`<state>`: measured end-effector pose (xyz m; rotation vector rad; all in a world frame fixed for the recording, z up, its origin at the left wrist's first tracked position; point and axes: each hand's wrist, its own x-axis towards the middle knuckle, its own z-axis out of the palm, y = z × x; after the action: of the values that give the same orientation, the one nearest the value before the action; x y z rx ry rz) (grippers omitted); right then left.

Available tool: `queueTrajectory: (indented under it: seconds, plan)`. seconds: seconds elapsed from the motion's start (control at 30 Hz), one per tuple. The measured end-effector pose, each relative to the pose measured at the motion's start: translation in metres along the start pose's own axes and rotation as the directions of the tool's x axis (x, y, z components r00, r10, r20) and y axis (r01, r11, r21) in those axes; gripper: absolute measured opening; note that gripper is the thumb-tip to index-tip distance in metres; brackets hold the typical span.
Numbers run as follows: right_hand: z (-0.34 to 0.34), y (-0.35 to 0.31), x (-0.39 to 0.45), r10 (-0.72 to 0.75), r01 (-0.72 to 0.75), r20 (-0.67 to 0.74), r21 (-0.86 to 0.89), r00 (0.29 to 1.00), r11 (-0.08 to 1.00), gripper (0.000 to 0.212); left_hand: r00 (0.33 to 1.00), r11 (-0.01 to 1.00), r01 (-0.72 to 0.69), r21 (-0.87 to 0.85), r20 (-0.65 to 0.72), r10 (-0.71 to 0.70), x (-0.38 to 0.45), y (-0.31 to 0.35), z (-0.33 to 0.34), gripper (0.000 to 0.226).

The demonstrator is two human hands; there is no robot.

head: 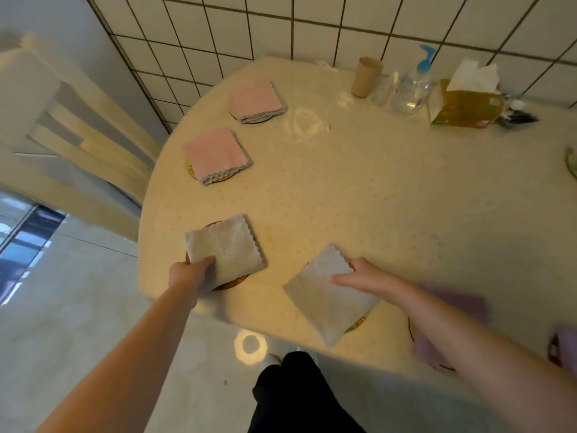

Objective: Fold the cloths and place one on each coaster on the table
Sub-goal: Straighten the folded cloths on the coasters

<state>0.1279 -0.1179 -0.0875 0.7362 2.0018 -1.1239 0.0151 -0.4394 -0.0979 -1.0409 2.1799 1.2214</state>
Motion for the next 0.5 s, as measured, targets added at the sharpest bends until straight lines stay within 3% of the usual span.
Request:
queueTrajectory:
  seconds: [0.07, 0.13, 0.2, 0.27, 0.33, 0.4, 0.5]
  plan:
    - [-0.001, -0.002, -0.008, -0.019, 0.015, 0.055, 0.071, 0.998, 0.997, 0.057, 0.995, 0.994, -0.043, -0.105, 0.080, 0.052, -0.003, 0.004, -0.002, 0.047]
    - [-0.001, -0.004, -0.019, -0.047, 0.011, 0.125, 0.270, 0.991, 0.963, 0.038, 0.968, 0.961, -0.054, -0.270, 0.222, 0.117, -0.005, 0.009, -0.008, 0.049]
    - [0.001, 0.001, -0.026, -0.076, -0.009, 0.144, 0.515, 0.987, 0.857, 0.030, 0.902, 0.936, -0.046, -0.350, 0.388, 0.190, -0.004, 0.013, -0.017, 0.048]
    - [0.011, 0.013, -0.025, -0.035, -0.033, 0.087, 0.680, 0.996, 0.732, 0.028, 0.836, 0.948, -0.091, -0.305, 0.493, 0.239, -0.002, 0.018, -0.024, 0.046]
    - [0.024, 0.029, -0.021, 0.075, -0.085, 0.048, 0.742, 0.996, 0.665, 0.034, 0.846, 0.967, -0.187, -0.171, 0.473, 0.247, 0.001, 0.020, -0.025, 0.040]
    - [0.032, 0.041, -0.017, 0.172, -0.130, 0.023, 0.753, 0.985, 0.645, 0.037, 0.902, 0.961, -0.276, 0.010, 0.347, 0.255, 0.011, 0.018, -0.025, 0.036]
    - [0.033, 0.046, -0.017, 0.184, -0.133, 0.018, 0.761, 0.983, 0.635, 0.032, 0.933, 0.958, -0.264, 0.111, 0.282, 0.224, 0.023, 0.012, -0.028, 0.034]
